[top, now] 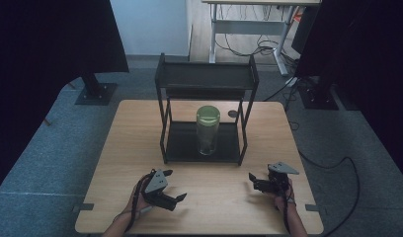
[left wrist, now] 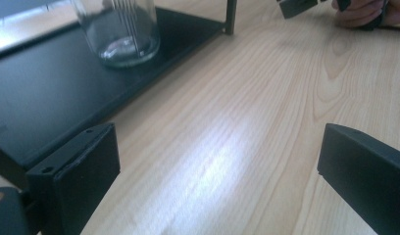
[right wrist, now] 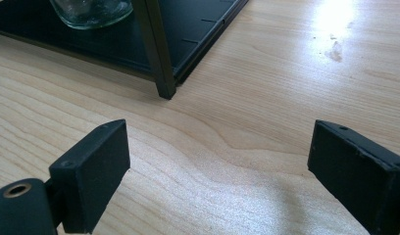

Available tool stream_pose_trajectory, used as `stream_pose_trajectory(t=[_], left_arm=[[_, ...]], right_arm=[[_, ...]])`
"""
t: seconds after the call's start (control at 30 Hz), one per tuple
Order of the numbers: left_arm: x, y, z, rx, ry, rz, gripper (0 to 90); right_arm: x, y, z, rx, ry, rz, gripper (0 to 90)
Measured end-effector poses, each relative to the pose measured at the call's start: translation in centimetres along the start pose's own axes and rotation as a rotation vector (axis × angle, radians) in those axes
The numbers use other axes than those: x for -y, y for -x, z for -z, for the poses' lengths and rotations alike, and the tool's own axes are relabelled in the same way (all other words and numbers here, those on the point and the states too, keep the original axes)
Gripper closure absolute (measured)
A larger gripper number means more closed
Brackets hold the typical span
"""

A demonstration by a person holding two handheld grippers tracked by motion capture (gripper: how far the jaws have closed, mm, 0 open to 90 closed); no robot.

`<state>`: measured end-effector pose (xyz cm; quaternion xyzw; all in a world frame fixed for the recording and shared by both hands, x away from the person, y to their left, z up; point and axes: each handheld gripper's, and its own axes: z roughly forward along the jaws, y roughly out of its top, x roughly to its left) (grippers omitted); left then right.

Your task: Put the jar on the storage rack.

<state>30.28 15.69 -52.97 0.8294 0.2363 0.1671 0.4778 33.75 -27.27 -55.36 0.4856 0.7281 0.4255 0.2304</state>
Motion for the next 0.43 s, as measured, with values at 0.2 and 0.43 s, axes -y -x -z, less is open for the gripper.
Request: stream_pose_trajectory(t=[0.2,0.43], left_arm=[[0.3,-0.5,-0.3,-0.013,-0.008,0.016,2.1],[0.8,-1.3,-0.6,-0.032,-0.023,0.032,2.1]], right_arm=[[0.0,0.0,0.0,-0.006,0.0,-0.002,8.7],[0.0,0.1,0.0,-0.007,-0.005,-0.005,8.7]])
